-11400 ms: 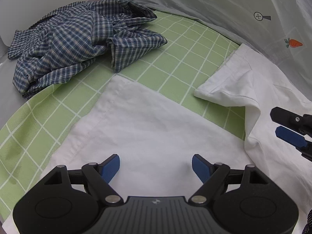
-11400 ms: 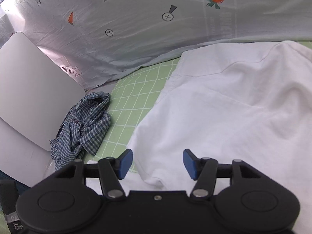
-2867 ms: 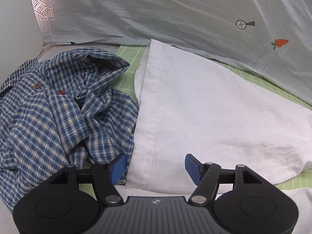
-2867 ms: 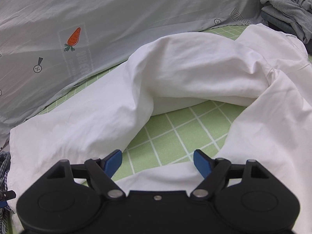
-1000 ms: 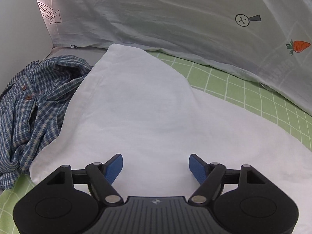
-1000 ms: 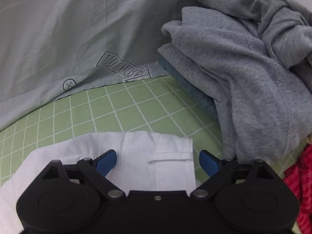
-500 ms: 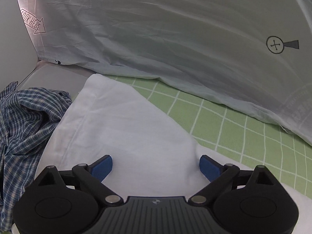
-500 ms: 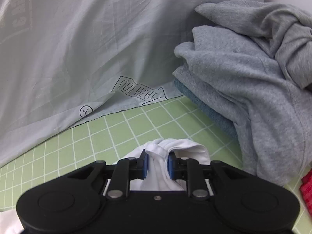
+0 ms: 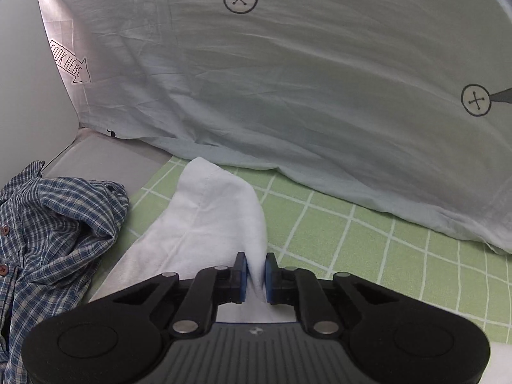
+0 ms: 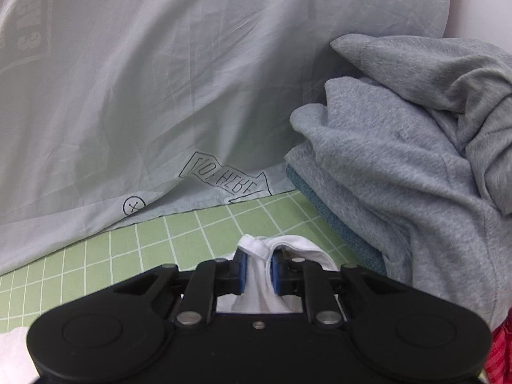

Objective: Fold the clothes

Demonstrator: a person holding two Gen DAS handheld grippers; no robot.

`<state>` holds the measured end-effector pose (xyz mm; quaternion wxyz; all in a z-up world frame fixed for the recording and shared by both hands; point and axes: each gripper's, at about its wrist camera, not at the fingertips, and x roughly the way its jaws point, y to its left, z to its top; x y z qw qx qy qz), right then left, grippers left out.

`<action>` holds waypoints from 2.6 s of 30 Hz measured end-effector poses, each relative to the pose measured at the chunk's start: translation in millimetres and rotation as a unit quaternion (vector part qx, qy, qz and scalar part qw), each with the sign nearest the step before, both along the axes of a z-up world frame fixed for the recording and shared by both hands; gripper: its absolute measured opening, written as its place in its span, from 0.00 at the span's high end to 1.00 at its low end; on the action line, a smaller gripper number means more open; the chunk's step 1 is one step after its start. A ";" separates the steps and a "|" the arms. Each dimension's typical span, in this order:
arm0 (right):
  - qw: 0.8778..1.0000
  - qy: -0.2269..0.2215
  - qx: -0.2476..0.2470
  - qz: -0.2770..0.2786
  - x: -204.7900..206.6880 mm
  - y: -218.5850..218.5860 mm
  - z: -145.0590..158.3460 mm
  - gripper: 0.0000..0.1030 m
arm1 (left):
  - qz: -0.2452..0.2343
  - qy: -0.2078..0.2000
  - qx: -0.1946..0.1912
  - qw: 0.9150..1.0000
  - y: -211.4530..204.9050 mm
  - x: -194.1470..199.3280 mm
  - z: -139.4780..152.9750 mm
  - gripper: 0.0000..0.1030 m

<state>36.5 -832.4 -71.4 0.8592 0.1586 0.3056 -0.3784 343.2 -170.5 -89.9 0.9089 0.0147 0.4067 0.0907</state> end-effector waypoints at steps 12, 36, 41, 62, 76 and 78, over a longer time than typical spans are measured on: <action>0.997 0.051 -0.059 0.009 23.2 4.0 -0.5 0.77 | -0.023 -0.051 0.031 0.998 -34.1 37.4 31.7 0.69; 0.996 0.089 -0.021 0.020 -120.5 116.8 21.9 0.04 | -0.141 0.066 -0.007 0.988 -79.2 -236.5 41.2 0.19; 0.996 0.071 0.014 -0.047 -200.3 137.3 3.2 0.02 | -0.175 0.114 -0.017 0.978 -95.1 -302.8 19.7 0.19; 0.970 -0.112 0.126 -0.176 -340.6 84.2 -11.0 0.88 | -0.039 0.107 -0.044 0.993 -26.1 -398.5 27.7 0.19; 0.993 0.049 0.014 -0.107 -302.3 161.1 2.6 0.14 | 0.052 0.116 -0.062 0.990 64.9 -409.9 36.3 0.19; 0.995 0.053 0.006 -0.083 -293.0 181.2 3.6 0.10 | 0.051 0.114 -0.065 0.990 71.3 -404.5 36.2 0.19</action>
